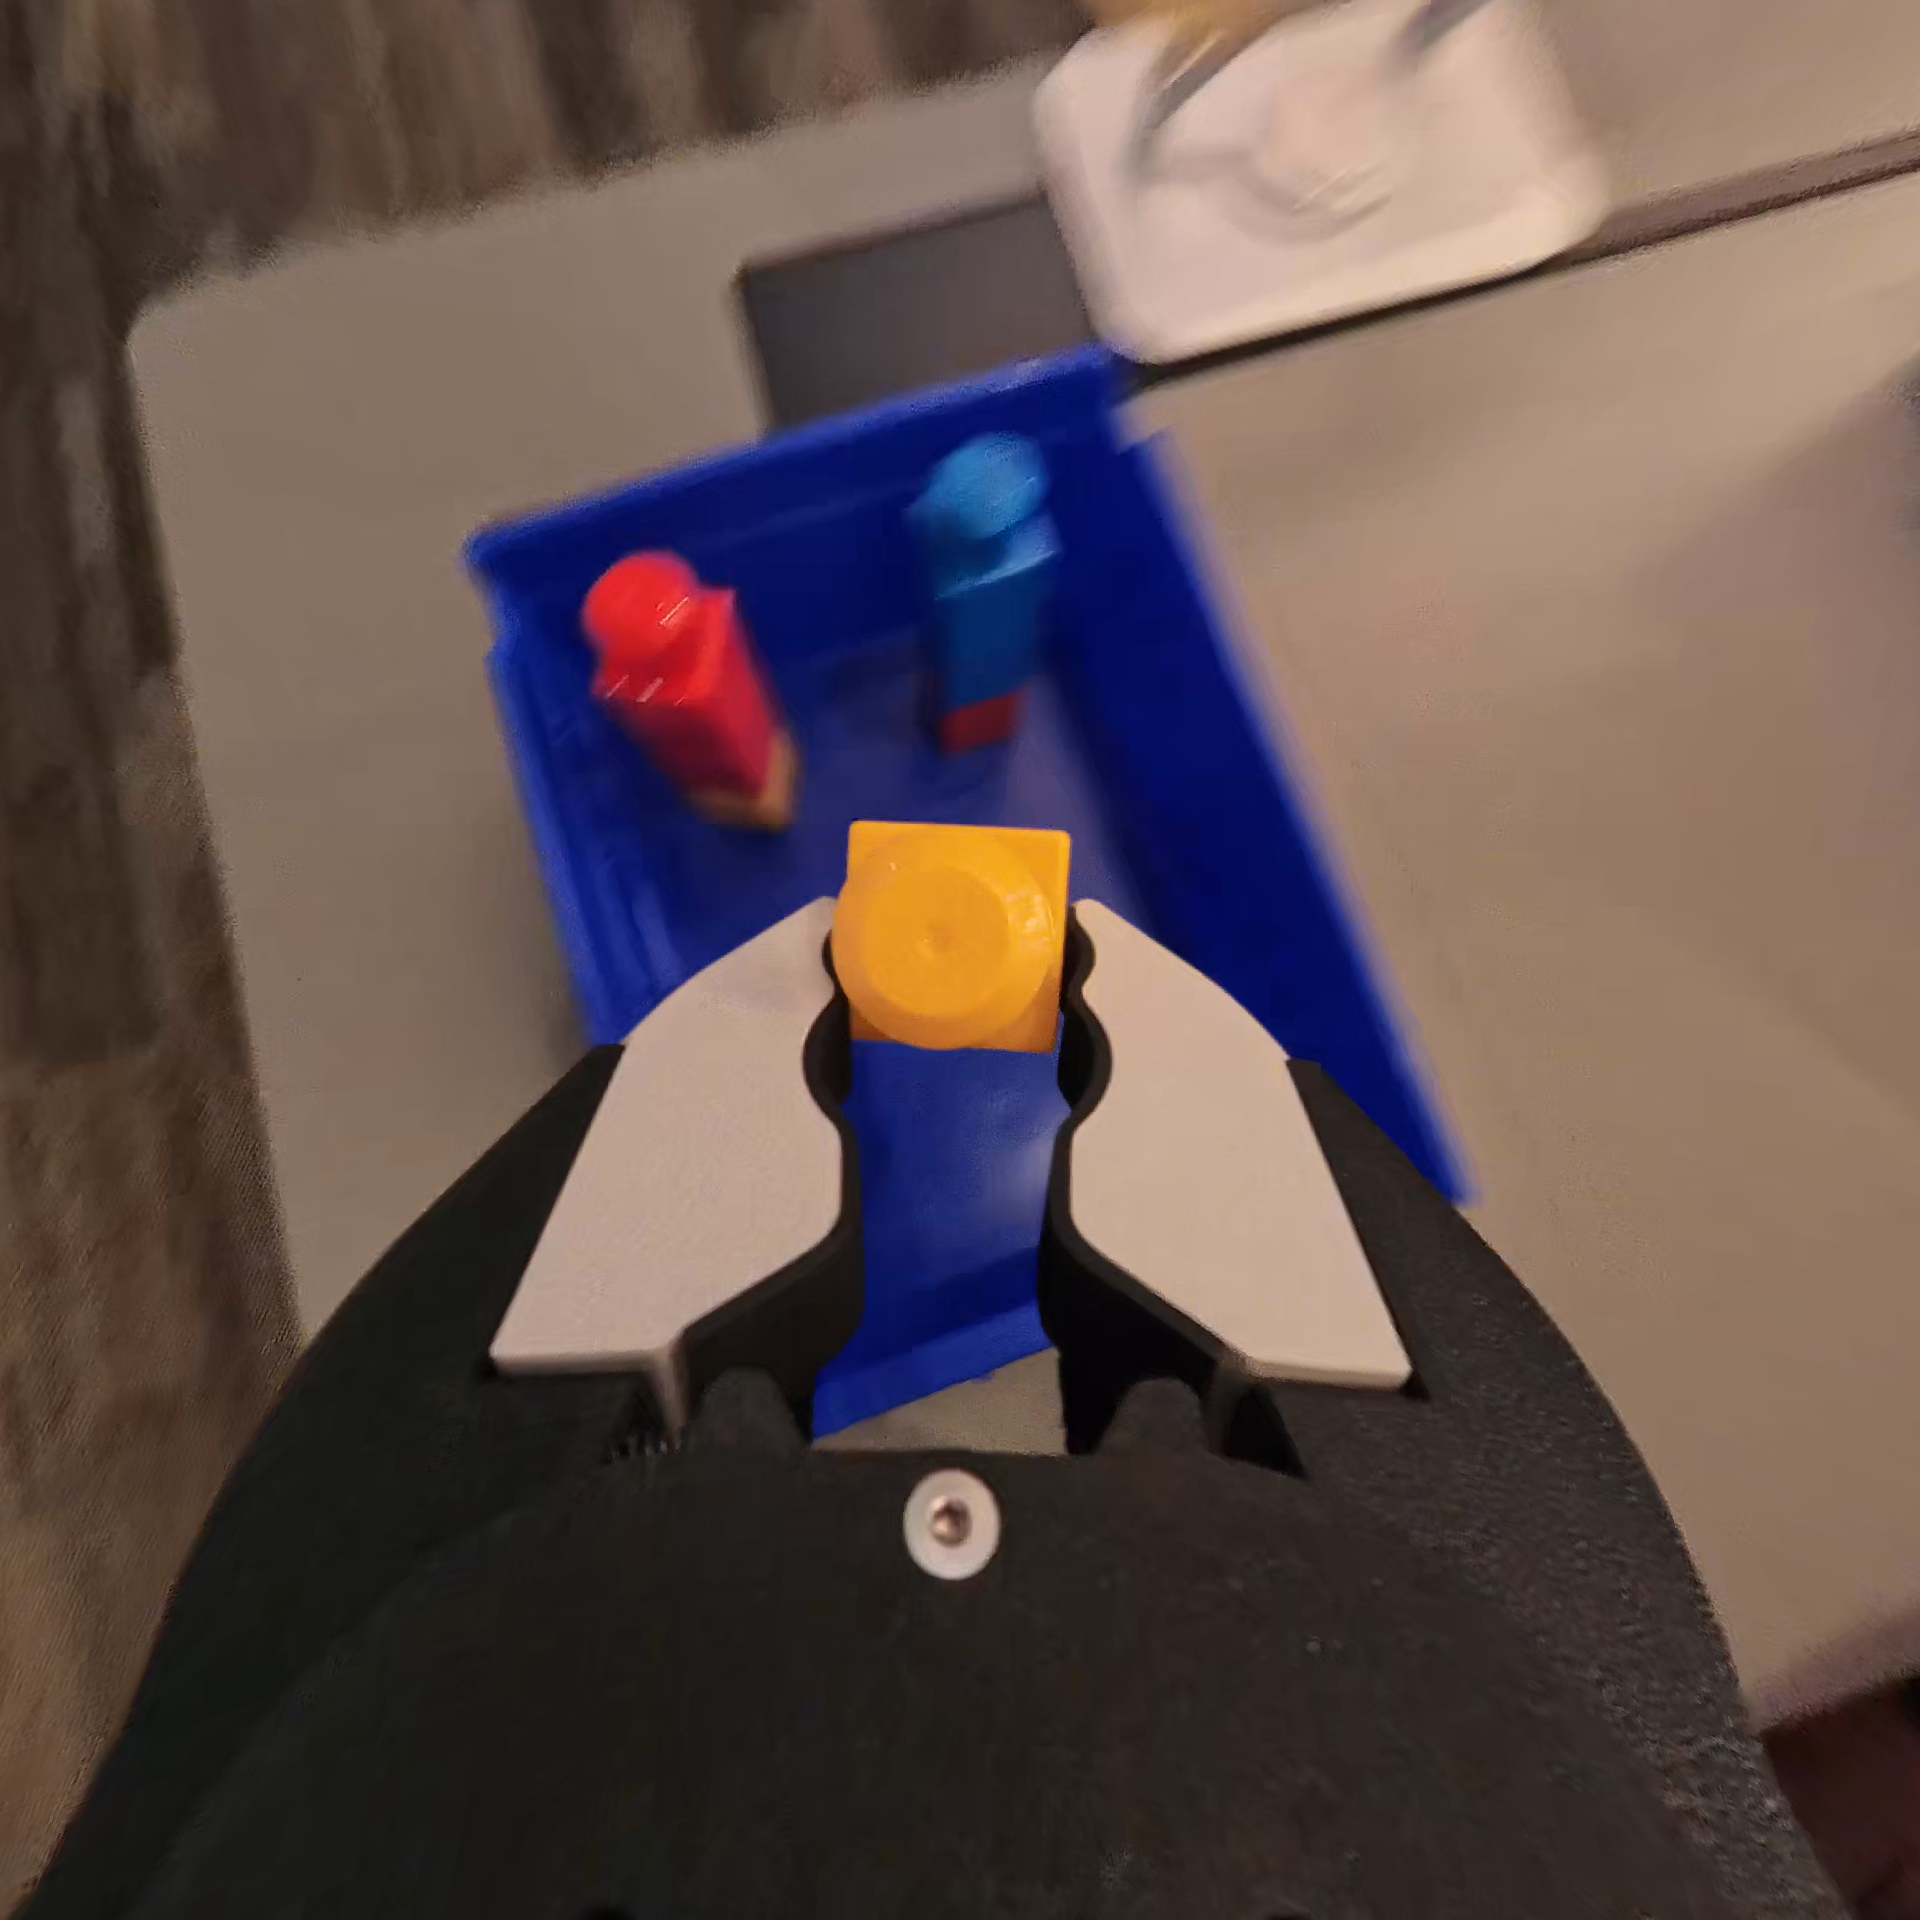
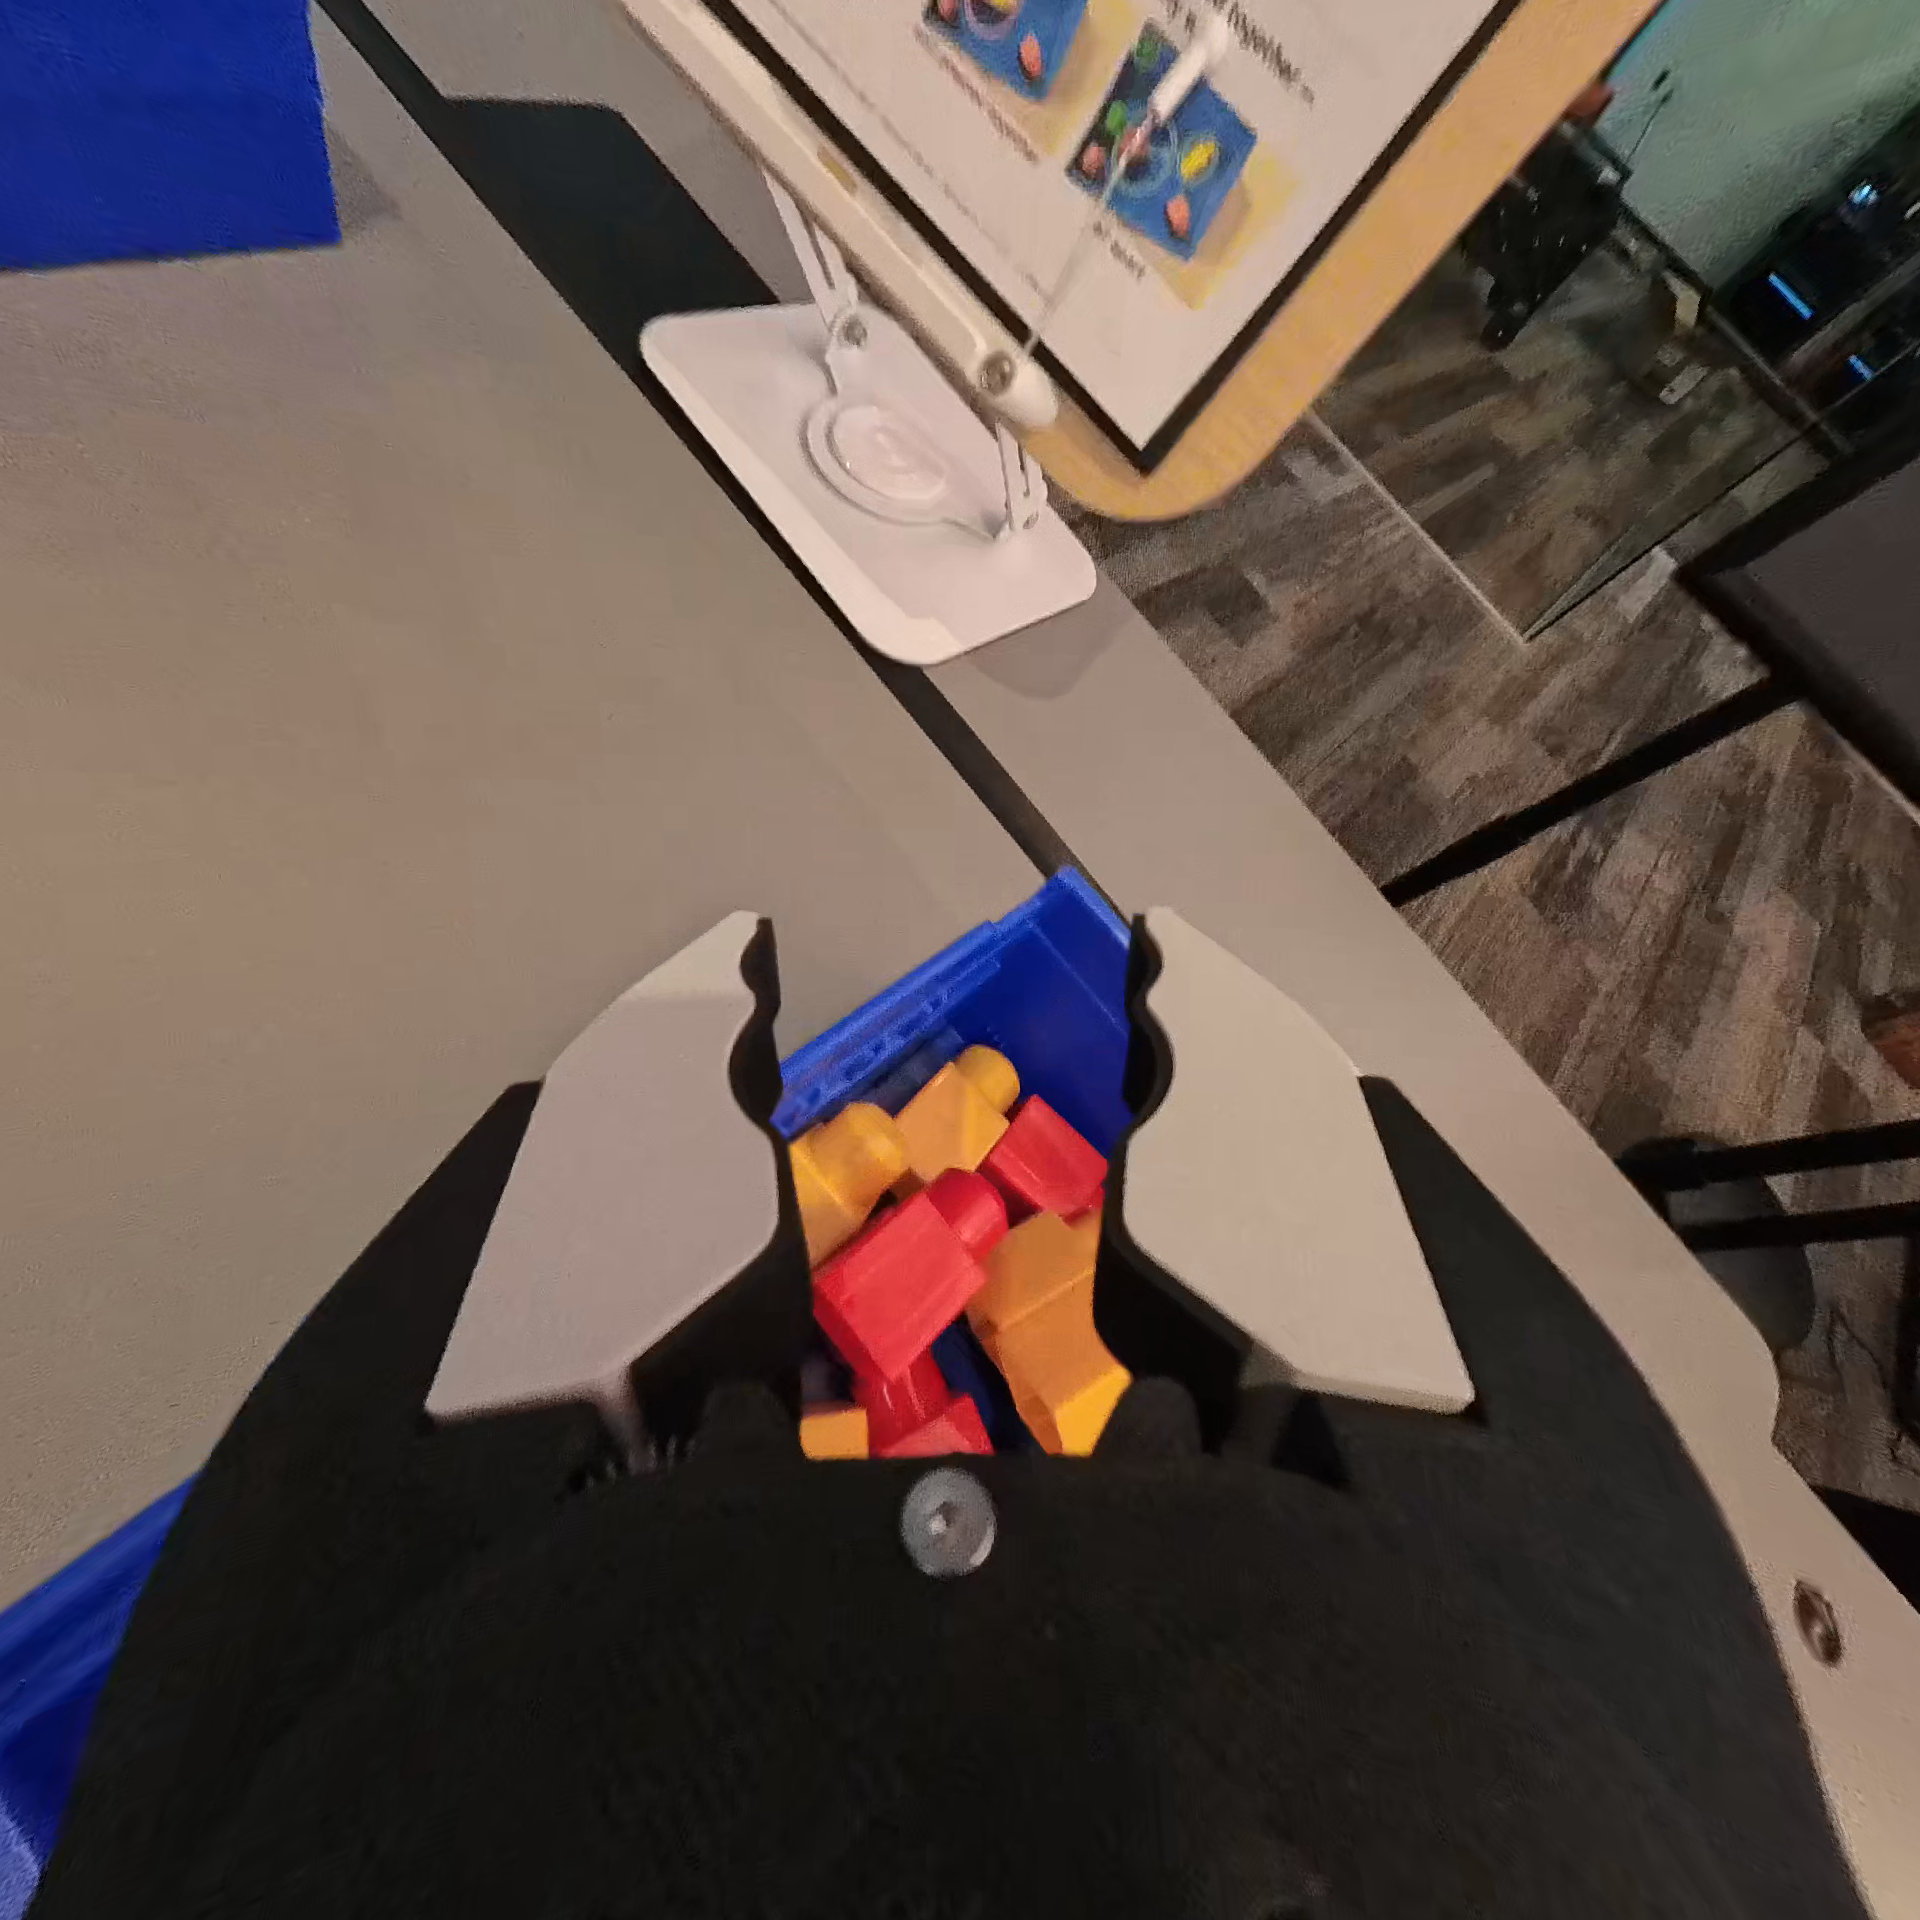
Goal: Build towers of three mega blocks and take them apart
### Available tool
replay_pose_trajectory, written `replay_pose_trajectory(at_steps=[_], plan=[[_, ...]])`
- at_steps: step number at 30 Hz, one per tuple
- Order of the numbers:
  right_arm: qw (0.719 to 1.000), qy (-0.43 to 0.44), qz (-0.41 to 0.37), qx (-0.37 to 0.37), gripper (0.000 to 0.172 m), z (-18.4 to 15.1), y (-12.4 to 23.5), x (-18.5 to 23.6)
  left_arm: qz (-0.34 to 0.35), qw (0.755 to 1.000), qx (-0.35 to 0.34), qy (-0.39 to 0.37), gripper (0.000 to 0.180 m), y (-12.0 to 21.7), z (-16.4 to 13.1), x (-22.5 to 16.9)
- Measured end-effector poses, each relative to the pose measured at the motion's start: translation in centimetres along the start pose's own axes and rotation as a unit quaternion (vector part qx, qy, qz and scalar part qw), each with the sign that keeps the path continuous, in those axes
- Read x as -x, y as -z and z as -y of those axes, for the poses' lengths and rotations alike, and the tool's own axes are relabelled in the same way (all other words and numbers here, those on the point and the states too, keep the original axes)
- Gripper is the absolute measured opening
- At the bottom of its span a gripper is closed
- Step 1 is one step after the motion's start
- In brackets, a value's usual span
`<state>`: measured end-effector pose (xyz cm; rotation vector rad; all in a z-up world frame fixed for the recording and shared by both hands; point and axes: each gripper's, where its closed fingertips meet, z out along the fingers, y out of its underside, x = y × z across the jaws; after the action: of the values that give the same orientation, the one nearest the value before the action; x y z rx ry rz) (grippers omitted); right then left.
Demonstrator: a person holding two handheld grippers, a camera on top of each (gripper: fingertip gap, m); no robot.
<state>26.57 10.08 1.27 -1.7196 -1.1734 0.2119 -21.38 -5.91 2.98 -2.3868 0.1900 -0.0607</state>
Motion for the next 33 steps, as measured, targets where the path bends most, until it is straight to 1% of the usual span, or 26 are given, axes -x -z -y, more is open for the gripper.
replay_pose_trajectory(at_steps=[1, 2, 4, 6, 7, 8, 9, 11, 13, 15, 16, 17, 19, 20, 21, 22, 25, 26, 28, 29, 30, 31, 33], plan=[[1.000, 0.005, 0.006, -0.023, 0.064, 1.5, 0.2, 0.7, -0.042, 0.998, -0.039, -0.024, 0.037, 1.6, 1.3, -2.7], [0.998, 0.010, 0.025, -0.054, 0.064, 3.4, 0.5, 2.1, -0.085, 0.992, -0.073, -0.054, 0.036, 3.0, 2.3, -5.5], [0.985, 0.015, 0.106, -0.136, 0.064, 8.3, 1.3, 6.8, -0.168, 0.970, -0.120, -0.131, 0.037, 5.2, 3.6, -11.5], [0.951, 0.006, 0.224, -0.214, 0.065, 12.6, 2.4, 13.2, -0.229, 0.943, -0.144, -0.195, 0.036, 6.5, 4.2, -16.7], [0.930, -0.002, 0.284, -0.234, 0.068, 14.0, 2.8, 16.3, -0.253, 0.931, -0.151, -0.216, 0.036, 6.9, 4.3, -18.8], [0.912, -0.006, 0.334, -0.236, 0.071, 14.6, 2.8, 19.0, -0.273, 0.922, -0.152, -0.230, 0.036, 7.0, 4.3, -20.7], [0.904, -0.003, 0.362, -0.226, 0.072, 14.8, 2.4, 21.1, -0.291, 0.913, -0.152, -0.241, 0.036, 7.1, 4.2, -22.1], [0.908, 0.016, 0.358, -0.217, 0.073, 14.9, 1.0, 23.3, -0.317, 0.901, -0.149, -0.255, 0.036, 7.0, 4.1, -24.0], [0.901, 0.029, 0.381, -0.207, 0.073, 14.5, 0.6, 25.0, -0.330, 0.898, -0.152, -0.247, 0.036, 6.8, 4.4, -24.7], [0.890, 0.015, 0.412, -0.193, 0.071, 14.2, 0.6, 25.9, -0.346, 0.895, -0.150, -0.238, 0.036, 6.4, 4.6, -25.1], [0.888, 0.009, 0.415, -0.199, 0.060, 14.4, 0.6, 25.9, -0.355, 0.893, -0.145, -0.236, 0.036, 6.3, 4.5, -25.3], [0.885, 0.002, 0.419, -0.204, 0.040, 14.5, 0.6, 25.8, -0.359, 0.892, -0.141, -0.237, 0.036, 6.1, 4.5, -25.5], [0.879, -0.021, 0.431, -0.200, 0.040, 14.5, 0.4, 25.4, -0.360, 0.890, -0.154, -0.235, 0.037, 5.8, 4.8, -25.6], [0.875, -0.036, 0.434, -0.211, 0.037, 14.8, 0.5, 25.1, -0.358, 0.889, -0.174, -0.224, 0.041, 5.8, 5.4, -25.6], [0.870, -0.057, 0.434, -0.228, 0.036, 15.2, 0.7, 24.6, -0.362, 0.886, -0.195, -0.213, 0.055, 5.8, 6.1, -25.8], [0.863, -0.079, 0.435, -0.243, 0.036, 15.6, 1.0, 23.9, -0.370, 0.881, -0.210, -0.207, 0.064, 5.7, 6.5, -26.0], [0.843, -0.122, 0.446, -0.274, 0.036, 16.3, 1.7, 22.4, -0.398, 0.872, -0.202, -0.202, 0.059, 4.2, 6.5, -26.9], [0.844, -0.123, 0.444, -0.275, 0.036, 16.3, 1.7, 22.1, -0.416, 0.867, -0.197, -0.193, 0.059, 3.8, 6.5, -27.5], [0.849, -0.110, 0.437, -0.275, 0.036, 16.2, 1.6, 22.1, -0.466, 0.843, -0.207, -0.173, 0.057, 3.8, 7.0, -28.9], [0.849, -0.106, 0.437, -0.277, 0.036, 16.2, 1.7, 22.3, -0.487, 0.831, -0.215, -0.162, 0.049, 3.9, 7.2, -29.5], [0.850, -0.105, 0.435, -0.278, 0.036, 16.2, 1.7, 22.4, -0.498, 0.824, -0.221, -0.153, 0.040, 3.7, 7.5, -29.9], [0.851, -0.108, 0.433, -0.277, 0.036, 16.2, 1.6, 22.2, -0.504, 0.820, -0.229, -0.141, 0.040, 3.7, 7.8, -30.0], [0.847, -0.121, 0.440, -0.273, 0.036, 16.1, 1.5, 22.0, -0.497, 0.826, -0.219, -0.151, 0.040, 3.2, 7.8, -29.8]])
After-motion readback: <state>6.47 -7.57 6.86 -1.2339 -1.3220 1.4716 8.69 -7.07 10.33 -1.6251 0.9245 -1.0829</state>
